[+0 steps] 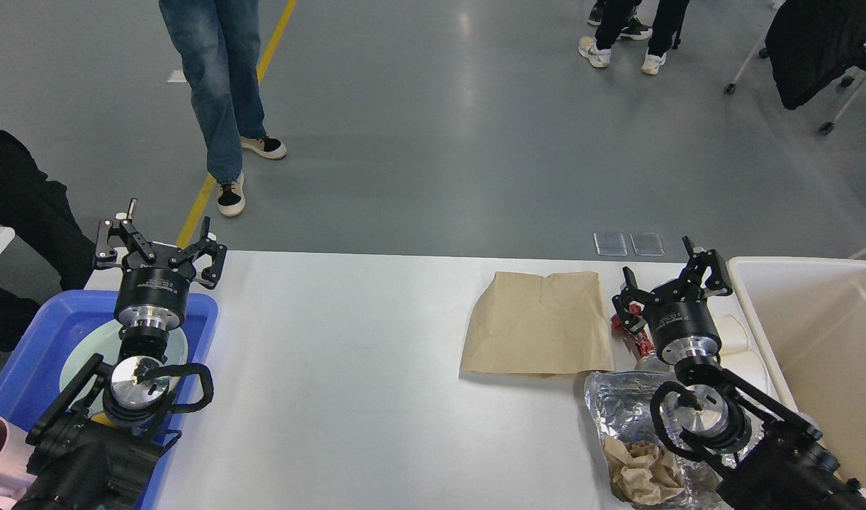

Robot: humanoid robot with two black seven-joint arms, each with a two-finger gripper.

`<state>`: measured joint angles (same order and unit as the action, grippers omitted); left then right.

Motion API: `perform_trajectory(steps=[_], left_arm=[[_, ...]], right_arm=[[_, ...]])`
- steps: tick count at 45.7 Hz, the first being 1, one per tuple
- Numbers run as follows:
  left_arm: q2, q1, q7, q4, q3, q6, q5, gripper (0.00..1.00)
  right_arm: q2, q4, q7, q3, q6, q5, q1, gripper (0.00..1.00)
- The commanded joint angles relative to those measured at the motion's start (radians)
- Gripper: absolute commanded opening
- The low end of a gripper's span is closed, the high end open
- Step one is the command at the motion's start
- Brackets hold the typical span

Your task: Tidy desktop

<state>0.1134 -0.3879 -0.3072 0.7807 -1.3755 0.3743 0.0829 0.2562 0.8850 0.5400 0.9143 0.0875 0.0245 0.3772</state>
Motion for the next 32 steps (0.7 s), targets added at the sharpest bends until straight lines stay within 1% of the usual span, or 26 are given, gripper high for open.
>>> perform_trajectory(steps=[1,5,7,10,14,16,26,32], left_arm=[[-0.011,0.017,-0.007,-0.009,-0.002,0.05,0.0,0.96],[-0.007,0.063,0.003,-0.011,0.003,0.121,0.001,0.96],[-0.009,0.072,0.005,-0.009,0.003,0.13,0.0,0.96],[-0.008,0.072,0.013,-0.009,0.003,0.129,-0.002,0.96],[-0.003,0.073,0.039,-0.009,-0.002,0.138,-0.005,0.96],[-0.004,0.073,0.045,-0.009,-0.008,0.14,-0.011,0.96],[-0.004,0.073,0.039,-0.009,-0.001,0.14,-0.028,0.96],[-0.001,0.073,0.048,-0.009,0.003,0.144,-0.028,0.96]], right_arm=[[0.0,-0.001,0.0,0.0,0.0,0.0,0.0,1.0],[0.0,-0.001,0.0,0.0,0.0,0.0,0.0,1.0],[0.0,-0.001,0.0,0.0,0.0,0.0,0.002,1.0],[0.0,-0.001,0.0,0.0,-0.002,0.0,0.002,1.0],[0.0,-0.001,0.0,0.0,0.0,0.0,0.002,1.0],[0.0,-0.001,0.0,0.0,0.0,0.0,0.002,1.0],[0.0,0.0,0.0,0.0,0.0,0.0,0.002,1.0],[0.0,0.0,0.0,0.0,0.0,0.0,0.002,1.0]])
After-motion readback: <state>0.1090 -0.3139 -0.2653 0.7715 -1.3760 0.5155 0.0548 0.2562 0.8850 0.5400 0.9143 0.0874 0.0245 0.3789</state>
